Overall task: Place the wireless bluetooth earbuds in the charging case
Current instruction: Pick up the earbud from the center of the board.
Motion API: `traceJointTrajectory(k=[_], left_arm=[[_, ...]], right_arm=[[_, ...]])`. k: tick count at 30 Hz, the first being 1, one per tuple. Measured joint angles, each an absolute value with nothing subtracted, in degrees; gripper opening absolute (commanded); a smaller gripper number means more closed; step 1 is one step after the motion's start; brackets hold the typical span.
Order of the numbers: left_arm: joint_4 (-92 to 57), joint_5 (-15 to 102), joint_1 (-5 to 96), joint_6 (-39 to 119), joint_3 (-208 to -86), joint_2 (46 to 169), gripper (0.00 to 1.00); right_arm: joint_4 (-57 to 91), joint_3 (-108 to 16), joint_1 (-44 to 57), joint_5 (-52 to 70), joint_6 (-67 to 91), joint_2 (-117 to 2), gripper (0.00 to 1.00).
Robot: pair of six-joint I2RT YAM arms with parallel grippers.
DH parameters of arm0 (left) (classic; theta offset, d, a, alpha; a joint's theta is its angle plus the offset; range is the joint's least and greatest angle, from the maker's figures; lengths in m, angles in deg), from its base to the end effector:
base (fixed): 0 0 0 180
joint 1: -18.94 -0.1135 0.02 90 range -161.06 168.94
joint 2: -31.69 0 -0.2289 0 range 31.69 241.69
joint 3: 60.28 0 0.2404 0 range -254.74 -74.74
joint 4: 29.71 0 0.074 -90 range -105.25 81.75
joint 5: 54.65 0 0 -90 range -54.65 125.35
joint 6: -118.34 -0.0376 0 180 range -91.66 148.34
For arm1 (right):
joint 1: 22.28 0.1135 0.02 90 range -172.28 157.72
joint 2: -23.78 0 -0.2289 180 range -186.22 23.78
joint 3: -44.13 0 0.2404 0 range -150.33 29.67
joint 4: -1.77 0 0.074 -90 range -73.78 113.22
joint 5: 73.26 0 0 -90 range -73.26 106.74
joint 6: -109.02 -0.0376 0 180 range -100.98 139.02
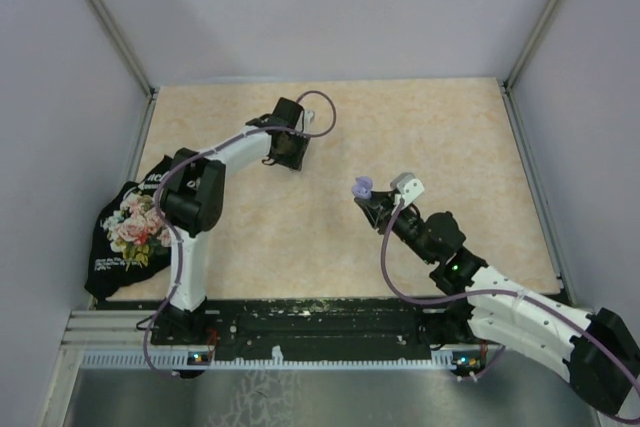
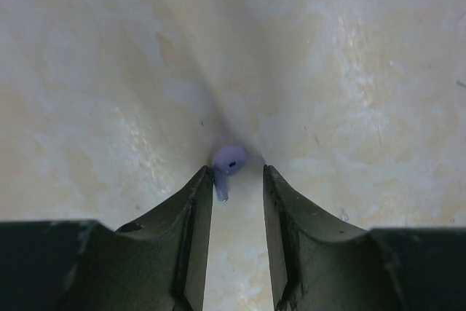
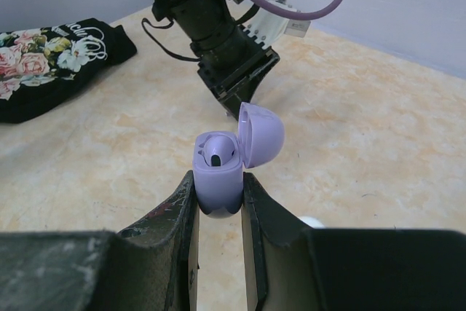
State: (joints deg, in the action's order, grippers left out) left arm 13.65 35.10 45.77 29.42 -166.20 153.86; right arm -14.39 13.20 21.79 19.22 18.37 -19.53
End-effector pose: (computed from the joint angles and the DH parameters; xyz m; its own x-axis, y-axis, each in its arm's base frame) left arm 0.3830 -0.1935 0.1437 -0.7781 0.3724 -0.5059 0.4348 0.9005 -0.0058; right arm 0.1445 0.1376 0.2263 0.0398 0.0543 -0.9977 -0.6644 0.7473 0.0142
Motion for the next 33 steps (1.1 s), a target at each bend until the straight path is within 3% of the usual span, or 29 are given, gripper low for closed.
traceJointTrajectory(k=[13,22,33], left_arm=[[15.0,33.3,45.0,28.0,-173.3,158.5,0.35],[16.3,32.5,46.0,27.4,-173.1,158.3,0.26],[17.1,33.7,49.2,28.7,-157.8,147.7,0.26]], right_arm=[[-14.5,13.2,21.8,19.5,18.6,-20.6,0.00],[-14.6,13.2,21.8,19.5,18.8,-21.5,0.00],[-14.2,13.2,21.8,19.5,18.9,-20.3,0.00]])
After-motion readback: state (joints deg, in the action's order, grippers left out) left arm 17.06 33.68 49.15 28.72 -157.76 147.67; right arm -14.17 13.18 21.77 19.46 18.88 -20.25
